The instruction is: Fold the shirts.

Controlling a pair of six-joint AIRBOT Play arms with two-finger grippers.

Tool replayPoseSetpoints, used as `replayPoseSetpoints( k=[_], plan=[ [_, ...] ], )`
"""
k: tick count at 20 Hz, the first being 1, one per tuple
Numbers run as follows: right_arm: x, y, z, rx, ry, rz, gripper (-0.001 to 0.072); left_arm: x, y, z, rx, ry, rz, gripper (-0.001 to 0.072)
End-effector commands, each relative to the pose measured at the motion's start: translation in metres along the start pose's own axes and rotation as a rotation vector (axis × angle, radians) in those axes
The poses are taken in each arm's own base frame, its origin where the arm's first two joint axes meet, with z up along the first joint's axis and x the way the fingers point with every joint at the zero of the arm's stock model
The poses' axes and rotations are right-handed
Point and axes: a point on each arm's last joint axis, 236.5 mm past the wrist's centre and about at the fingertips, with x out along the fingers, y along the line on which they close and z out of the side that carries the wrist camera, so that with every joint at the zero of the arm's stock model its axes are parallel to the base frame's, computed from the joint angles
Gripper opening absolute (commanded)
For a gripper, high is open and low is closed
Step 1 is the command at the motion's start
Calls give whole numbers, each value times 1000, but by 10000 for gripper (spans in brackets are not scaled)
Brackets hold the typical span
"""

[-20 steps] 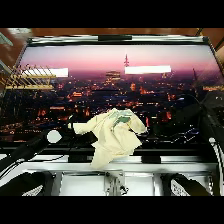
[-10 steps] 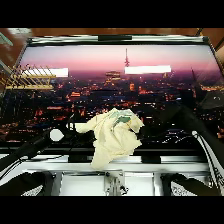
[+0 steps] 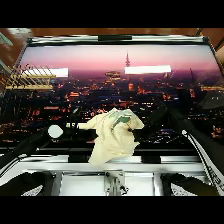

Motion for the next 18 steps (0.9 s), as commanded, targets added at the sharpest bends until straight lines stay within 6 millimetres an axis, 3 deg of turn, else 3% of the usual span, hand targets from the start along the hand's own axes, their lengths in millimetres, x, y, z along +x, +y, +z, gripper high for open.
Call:
replayPoseSetpoints(
  k=[1,3,5,6,7,9,10,12,14,15,18],
  plan=[
    [-60,37,19,-198,-124,-13,58,-48,-62,42,325,-54,-53,29],
    [-149,81,45,-350,-370,-60,58,-118,-119,95,521,-220,-53,29],
    [-255,131,56,-496,-685,-140,58,-218,-189,144,658,-483,-88,30],
    [-321,160,53,-567,-892,-188,58,-271,-224,157,706,-613,-122,30],
    [-383,189,41,-623,-1098,-221,58,-325,-256,163,751,-738,-159,30],
    [-502,251,-14,-714,-1536,-209,58,-409,-306,151,834,-918,-231,30],
    [-541,271,-45,-742,-1695,-184,58,-438,-324,139,863,-976,-276,30],
    [-586,294,-97,-771,-1893,-141,58,-477,-346,117,911,-1051,-332,30],
    [-592,300,-119,-784,-1927,-127,58,-487,-350,105,932,-1059,-345,31],
    [-589,300,-121,-785,-1915,-124,58,-481,-346,103,940,-1028,-328,30],
    [-572,293,-111,-785,-1828,-158,58,-436,-312,102,955,-846,-189,30]
  ],
)
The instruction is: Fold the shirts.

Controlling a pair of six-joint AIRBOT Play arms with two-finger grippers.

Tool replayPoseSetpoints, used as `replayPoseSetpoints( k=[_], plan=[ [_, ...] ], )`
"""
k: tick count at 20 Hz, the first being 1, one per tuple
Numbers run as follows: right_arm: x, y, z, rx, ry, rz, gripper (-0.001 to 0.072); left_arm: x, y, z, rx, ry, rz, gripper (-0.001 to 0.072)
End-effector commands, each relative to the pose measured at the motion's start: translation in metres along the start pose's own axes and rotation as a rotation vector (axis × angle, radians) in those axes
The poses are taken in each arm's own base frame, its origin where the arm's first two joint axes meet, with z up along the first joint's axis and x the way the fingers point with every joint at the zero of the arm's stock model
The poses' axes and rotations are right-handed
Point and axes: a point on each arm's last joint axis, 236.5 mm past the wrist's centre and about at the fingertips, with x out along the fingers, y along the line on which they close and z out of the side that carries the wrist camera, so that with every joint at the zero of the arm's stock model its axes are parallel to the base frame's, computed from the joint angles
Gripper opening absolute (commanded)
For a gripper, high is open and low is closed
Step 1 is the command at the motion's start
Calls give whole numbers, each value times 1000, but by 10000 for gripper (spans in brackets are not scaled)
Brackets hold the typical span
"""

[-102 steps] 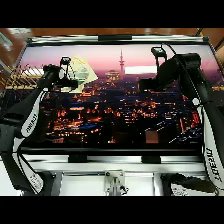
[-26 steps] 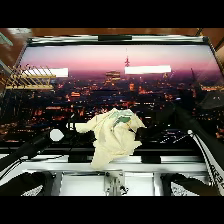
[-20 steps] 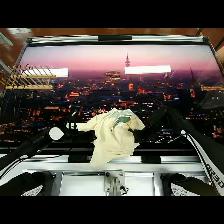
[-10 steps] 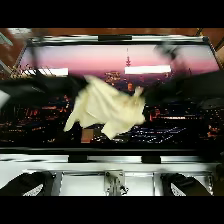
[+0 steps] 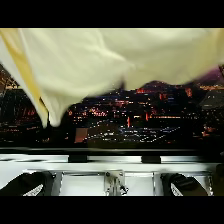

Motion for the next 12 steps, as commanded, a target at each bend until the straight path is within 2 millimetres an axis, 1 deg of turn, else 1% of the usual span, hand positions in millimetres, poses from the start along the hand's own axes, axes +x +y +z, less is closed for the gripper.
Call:
replayPoseSetpoints(
  k=[1,2,4,6,8,11,12],
  plan=[
    [-10,3,1,-20,23,-3,58,-7,10,-46,21,200,44,30],
    [-9,2,-10,-22,68,-4,58,-7,19,-63,3,264,78,30],
    [-8,-1,-41,-11,195,-8,58,-7,34,-86,-12,338,131,30],
    [-7,-7,-90,10,386,-16,58,-2,48,-106,-14,392,166,30],
    [-12,-16,-154,31,644,-25,58,5,70,-137,-11,472,221,31],
    [-27,-35,-258,91,1035,-55,58,21,116,-190,19,593,335,31],
    [-29,-40,-289,113,1125,-65,59,31,132,-206,32,614,366,31]
  ],
)
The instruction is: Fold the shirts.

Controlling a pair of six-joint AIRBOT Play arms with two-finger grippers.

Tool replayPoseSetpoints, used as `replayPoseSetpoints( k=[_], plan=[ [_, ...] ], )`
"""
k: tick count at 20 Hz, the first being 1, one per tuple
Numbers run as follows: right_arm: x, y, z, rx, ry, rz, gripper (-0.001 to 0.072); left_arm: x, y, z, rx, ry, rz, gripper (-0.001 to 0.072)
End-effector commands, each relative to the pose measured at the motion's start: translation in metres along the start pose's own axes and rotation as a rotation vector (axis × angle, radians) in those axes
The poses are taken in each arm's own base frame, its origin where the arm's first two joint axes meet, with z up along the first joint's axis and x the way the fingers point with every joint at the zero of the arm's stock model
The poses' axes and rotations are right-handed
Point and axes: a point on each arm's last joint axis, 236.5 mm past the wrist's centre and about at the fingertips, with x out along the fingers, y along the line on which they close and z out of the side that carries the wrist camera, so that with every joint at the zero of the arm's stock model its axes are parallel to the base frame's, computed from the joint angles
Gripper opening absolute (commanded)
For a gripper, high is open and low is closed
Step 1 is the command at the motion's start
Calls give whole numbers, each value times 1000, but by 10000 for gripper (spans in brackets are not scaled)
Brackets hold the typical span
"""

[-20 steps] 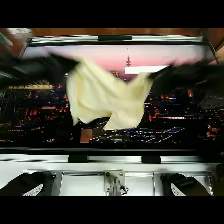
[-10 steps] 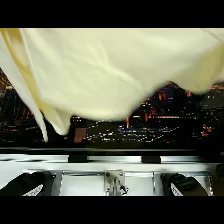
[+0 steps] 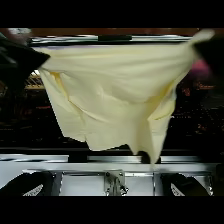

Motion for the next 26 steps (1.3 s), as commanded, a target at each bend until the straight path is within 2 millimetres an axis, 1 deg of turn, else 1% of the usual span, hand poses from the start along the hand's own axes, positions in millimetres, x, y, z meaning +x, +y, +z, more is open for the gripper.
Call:
replayPoseSetpoints(
  k=[1,3,4,5,7,9,10,11,12,13,14,15,16,17,18,19,20,21,22,23,24,26],
  plan=[
    [63,-27,-101,71,424,-34,59,60,46,-33,22,94,136,31],
    [113,-49,-138,88,514,-78,58,106,59,-43,-44,101,147,31],
    [137,-61,-153,93,539,-111,59,132,62,-53,-65,126,143,31],
    [162,-76,-168,107,560,-154,59,157,63,-66,-78,162,128,31],
    [202,-95,-195,166,610,-216,59,205,57,-106,-134,269,77,31],
    [239,-99,-213,266,624,-229,59,244,44,-146,-221,369,6,32],
    [256,-95,-220,315,624,-212,59,260,37,-162,-285,407,-19,33],
    [272,-87,-227,352,629,-176,59,272,34,-176,-341,438,-31,44],
    [282,-80,-233,382,638,-148,64,280,32,-188,-385,468,-31,137],
    [288,-75,-237,407,647,-128,185,282,33,-195,-413,488,-24,344],
    [289,-73,-237,432,645,-111,485,279,38,-199,-444,505,-12,571],
    [282,-72,-229,447,641,-95,581,270,46,-198,-473,525,0,642],
    [271,-79,-219,440,635,-99,580,255,55,-195,-483,548,8,642],
    [254,-92,-206,405,623,-118,581,238,66,-192,-492,568,21,640],
    [235,-110,-194,366,606,-156,580,216,81,-189,-503,592,45,636],
    [212,-133,-188,341,595,-219,581,194,97,-192,-508,621,78,605],
    [189,-155,-190,344,601,-275,581,168,112,-202,-500,675,113,603],
    [166,-174,-202,379,640,-305,580,148,123,-214,-495,721,139,600],
    [152,-184,-214,487,641,-293,580,134,128,-227,-522,735,150,600],
    [148,-184,-223,604,616,-237,580,123,127,-247,-552,758,157,600],
    [145,-179,-238,711,608,-164,580,116,121,-269,-586,780,155,602],
    [141,-169,-274,849,638,-81,580,109,100,-321,-655,826,142,604]
  ],
)
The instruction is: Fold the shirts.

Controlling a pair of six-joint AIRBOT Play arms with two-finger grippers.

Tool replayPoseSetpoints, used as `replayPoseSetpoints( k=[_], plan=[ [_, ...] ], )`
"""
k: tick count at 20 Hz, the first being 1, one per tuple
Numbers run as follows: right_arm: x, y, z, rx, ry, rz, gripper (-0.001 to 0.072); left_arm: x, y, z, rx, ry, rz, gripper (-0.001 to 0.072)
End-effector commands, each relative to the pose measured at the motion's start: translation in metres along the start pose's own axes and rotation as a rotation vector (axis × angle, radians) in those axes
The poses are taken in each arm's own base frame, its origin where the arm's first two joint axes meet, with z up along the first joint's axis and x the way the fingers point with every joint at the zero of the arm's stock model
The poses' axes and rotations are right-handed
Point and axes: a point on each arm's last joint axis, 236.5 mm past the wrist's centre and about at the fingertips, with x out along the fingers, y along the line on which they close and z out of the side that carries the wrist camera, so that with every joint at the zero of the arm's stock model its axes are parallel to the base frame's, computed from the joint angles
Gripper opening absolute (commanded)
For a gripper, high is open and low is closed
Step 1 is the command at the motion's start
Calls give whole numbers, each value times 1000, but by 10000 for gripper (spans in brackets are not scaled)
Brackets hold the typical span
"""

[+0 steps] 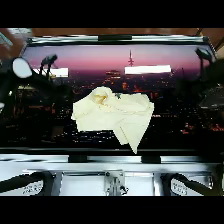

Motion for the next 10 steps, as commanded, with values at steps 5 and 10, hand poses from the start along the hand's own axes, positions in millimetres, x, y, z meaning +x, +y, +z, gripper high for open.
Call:
replayPoseSetpoints(
  k=[5,10],
  plan=[
    [47,-17,-88,218,218,212,580,91,26,-109,-202,131,-69,604],
    [54,-18,-95,233,232,216,580,127,11,-105,-239,137,-136,602]
  ],
)
